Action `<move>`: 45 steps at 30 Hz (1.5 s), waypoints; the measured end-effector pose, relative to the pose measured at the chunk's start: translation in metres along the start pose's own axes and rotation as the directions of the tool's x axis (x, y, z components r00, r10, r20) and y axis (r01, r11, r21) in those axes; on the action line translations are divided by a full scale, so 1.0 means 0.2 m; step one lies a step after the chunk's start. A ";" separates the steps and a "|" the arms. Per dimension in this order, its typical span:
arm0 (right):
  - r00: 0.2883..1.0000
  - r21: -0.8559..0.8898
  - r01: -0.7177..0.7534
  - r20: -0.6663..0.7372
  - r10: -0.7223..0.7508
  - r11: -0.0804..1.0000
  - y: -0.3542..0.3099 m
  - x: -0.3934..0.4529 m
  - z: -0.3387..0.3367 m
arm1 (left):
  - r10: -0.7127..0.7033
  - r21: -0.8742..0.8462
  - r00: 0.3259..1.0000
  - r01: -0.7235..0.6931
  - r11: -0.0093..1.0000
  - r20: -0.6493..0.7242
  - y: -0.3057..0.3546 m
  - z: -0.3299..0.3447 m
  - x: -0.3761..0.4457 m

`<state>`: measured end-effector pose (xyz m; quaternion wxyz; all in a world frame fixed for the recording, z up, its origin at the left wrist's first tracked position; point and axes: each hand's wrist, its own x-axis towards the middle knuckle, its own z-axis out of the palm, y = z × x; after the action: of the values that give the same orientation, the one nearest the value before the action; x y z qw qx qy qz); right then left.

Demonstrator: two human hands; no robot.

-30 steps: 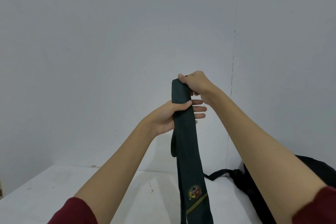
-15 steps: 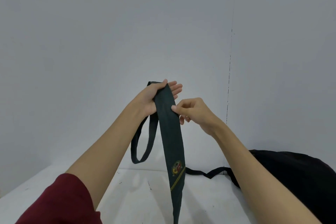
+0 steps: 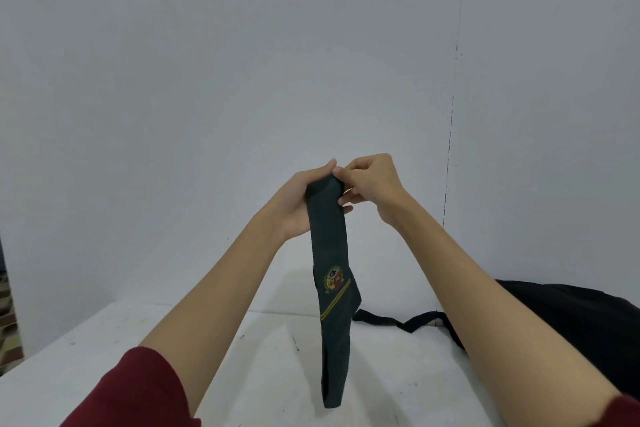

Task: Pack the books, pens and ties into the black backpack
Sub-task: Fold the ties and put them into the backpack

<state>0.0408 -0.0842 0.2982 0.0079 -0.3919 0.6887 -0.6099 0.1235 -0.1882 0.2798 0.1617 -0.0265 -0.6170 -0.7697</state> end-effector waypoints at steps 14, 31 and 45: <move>0.978 0.015 0.059 -0.200 -0.055 0.998 0.14 -0.09 -0.01 | -0.047 -0.043 0.997 0.045 0.998 -0.055 0.03 0.02 0.04; 0.968 0.325 -0.161 0.235 0.085 0.932 0.22 -0.12 0.02 | -0.008 0.272 0.982 0.059 0.961 -0.187 0.00 -0.05 0.07; 0.996 0.210 -0.088 0.012 0.088 0.974 0.17 -0.11 0.05 | -0.098 0.160 0.983 0.123 0.979 -0.157 -0.08 0.00 0.07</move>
<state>0.0422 -0.0827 0.2567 0.0772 -0.3590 0.6370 -0.6778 0.1066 -0.1884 0.2673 0.1655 0.0789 -0.6666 -0.7225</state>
